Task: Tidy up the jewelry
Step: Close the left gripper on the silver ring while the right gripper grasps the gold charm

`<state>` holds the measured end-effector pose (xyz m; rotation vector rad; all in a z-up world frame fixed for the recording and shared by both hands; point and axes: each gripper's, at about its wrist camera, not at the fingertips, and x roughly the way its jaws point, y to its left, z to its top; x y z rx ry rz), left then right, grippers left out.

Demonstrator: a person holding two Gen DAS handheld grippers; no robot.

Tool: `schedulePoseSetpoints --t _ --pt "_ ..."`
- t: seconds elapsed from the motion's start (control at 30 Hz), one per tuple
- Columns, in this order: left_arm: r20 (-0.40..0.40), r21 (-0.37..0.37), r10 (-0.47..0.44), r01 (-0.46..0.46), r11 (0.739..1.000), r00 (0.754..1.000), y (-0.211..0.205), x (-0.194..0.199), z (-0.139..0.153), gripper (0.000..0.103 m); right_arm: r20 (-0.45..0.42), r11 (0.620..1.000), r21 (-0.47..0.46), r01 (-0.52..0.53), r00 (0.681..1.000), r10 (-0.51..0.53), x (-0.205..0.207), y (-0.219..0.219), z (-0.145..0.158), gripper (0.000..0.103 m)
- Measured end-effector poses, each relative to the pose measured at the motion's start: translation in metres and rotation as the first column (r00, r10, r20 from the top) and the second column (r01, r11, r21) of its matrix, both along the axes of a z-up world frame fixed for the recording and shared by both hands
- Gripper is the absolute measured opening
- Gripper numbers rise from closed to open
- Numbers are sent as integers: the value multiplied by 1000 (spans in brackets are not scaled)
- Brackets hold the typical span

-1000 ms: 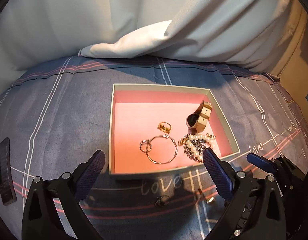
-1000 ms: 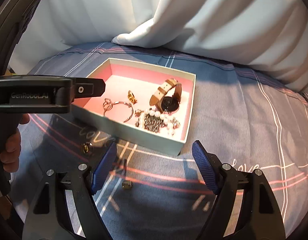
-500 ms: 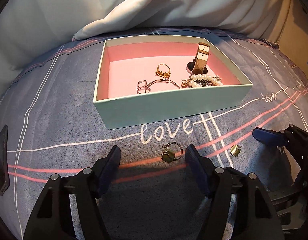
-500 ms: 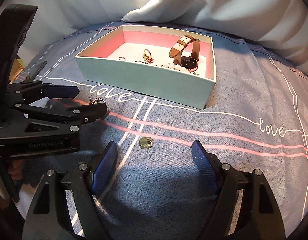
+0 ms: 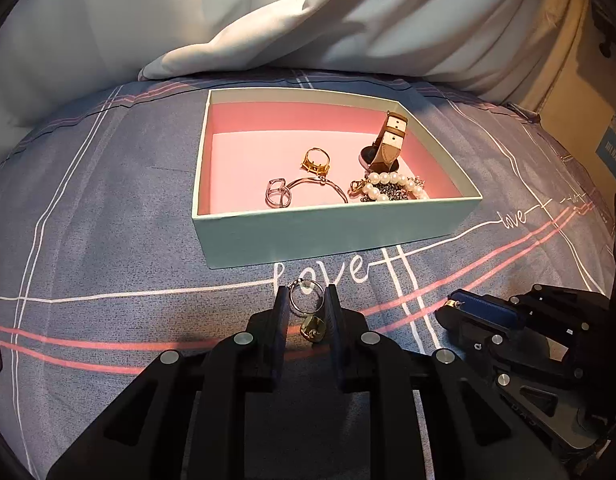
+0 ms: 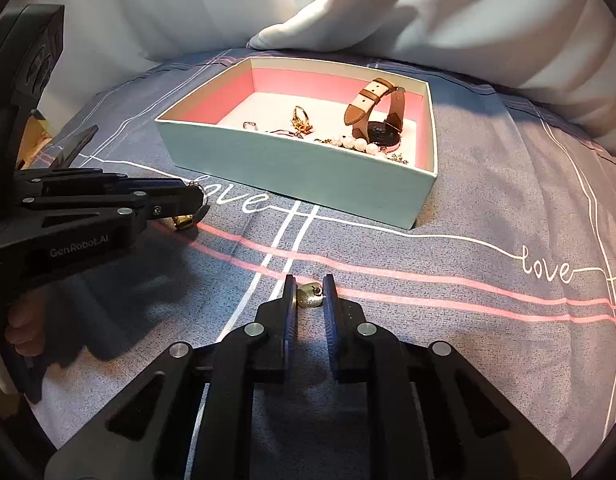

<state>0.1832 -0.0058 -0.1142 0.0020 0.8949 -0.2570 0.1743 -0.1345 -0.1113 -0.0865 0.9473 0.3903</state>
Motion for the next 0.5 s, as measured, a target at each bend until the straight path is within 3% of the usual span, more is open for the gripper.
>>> schedulePoseSetpoints --t 0.07,0.1,0.13,0.3,0.5 --pt "5 -22 2 -2 1000 1000 3 -1 6 18 6 1000 4 4 1000 -4 -1 -1 1 14" --pt "5 -38 2 -2 999 1000 4 -1 9 10 11 1000 8 8 1000 -8 -2 -2 2 14" --pt "1 -57 0 0 998 1000 6 0 12 8 17 1000 13 10 1000 -10 -3 -2 4 14" --pt "4 -118 32 -31 993 999 19 3 26 8 40 999 31 18 999 -19 -3 -4 13 14" --pt "19 -116 40 -37 993 999 21 3 34 8 62 999 40 11 998 -14 -7 -6 20 14"
